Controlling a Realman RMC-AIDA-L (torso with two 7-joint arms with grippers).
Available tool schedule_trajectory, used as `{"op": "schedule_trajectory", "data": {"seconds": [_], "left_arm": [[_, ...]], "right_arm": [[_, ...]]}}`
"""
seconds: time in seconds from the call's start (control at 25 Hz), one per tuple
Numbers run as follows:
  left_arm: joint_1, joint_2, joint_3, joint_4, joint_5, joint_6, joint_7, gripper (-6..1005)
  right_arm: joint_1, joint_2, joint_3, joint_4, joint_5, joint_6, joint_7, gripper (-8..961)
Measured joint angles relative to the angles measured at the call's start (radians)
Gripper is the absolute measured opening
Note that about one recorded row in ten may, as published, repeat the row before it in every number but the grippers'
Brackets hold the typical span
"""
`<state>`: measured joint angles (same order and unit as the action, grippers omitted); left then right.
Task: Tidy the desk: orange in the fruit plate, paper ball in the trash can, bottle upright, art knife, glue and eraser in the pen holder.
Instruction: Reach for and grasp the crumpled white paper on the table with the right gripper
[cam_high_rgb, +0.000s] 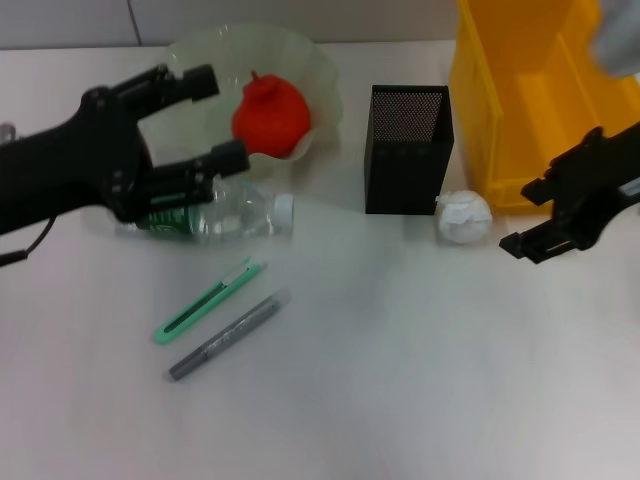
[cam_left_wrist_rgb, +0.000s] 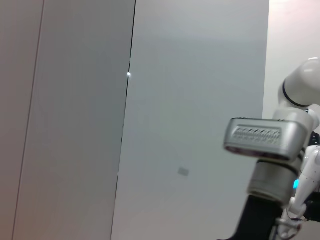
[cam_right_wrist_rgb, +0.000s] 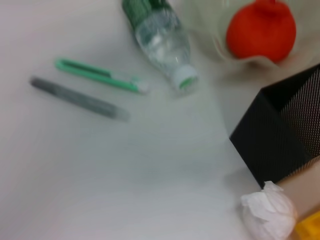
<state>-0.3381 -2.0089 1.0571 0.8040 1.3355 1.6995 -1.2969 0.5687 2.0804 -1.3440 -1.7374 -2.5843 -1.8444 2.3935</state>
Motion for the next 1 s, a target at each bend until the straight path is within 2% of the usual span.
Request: {"op": "schedule_trajectory", "data": {"seconds": [0.04, 0.12, 0.16, 0.2, 0.24, 0.28, 0.32, 0.4, 1.0], "left_arm": [[0.0, 0.0, 0.0, 0.0, 0.0, 0.0, 0.0, 860], [0.035, -0.002, -0.005, -0.006, 0.01, 0.02, 0.011, 860], [0.035, -0.002, -0.005, -0.006, 0.01, 0.02, 0.011, 860], [0.035, -0.002, -0.005, -0.006, 0.01, 0.02, 0.011, 860], [0.042, -0.003, -0.005, -0.009, 0.011, 0.021, 0.018, 860], [0.042, -0.003, -0.005, -0.009, 0.011, 0.021, 0.018, 860], [0.054, -0.006, -0.005, -0.012, 0.012, 0.024, 0.025, 860], [0.06, -0.006, -0.005, -0.013, 0.013, 0.024, 0.025, 860], [0.059, -0.008, -0.005, -0.039, 0.013, 0.012, 0.027, 859]], "right_arm": [[0.0, 0.0, 0.0, 0.0, 0.0, 0.0, 0.0, 635], [0.013, 0.001, -0.103, 0.025, -0.074, 0.054, 0.035, 635], [0.019, 0.001, -0.161, 0.04, -0.116, 0.084, 0.055, 635], [0.026, 0.003, -0.273, 0.071, -0.195, 0.144, 0.097, 635], [0.026, 0.003, -0.273, 0.071, -0.195, 0.144, 0.097, 635], [0.027, 0.004, -0.353, 0.093, -0.25, 0.196, 0.13, 635], [0.027, 0.004, -0.353, 0.093, -0.25, 0.196, 0.13, 635], [0.026, 0.006, -0.445, 0.131, -0.316, 0.272, 0.174, 635], [0.022, 0.006, -0.476, 0.304, -0.323, 0.51, 0.202, 636]]}}
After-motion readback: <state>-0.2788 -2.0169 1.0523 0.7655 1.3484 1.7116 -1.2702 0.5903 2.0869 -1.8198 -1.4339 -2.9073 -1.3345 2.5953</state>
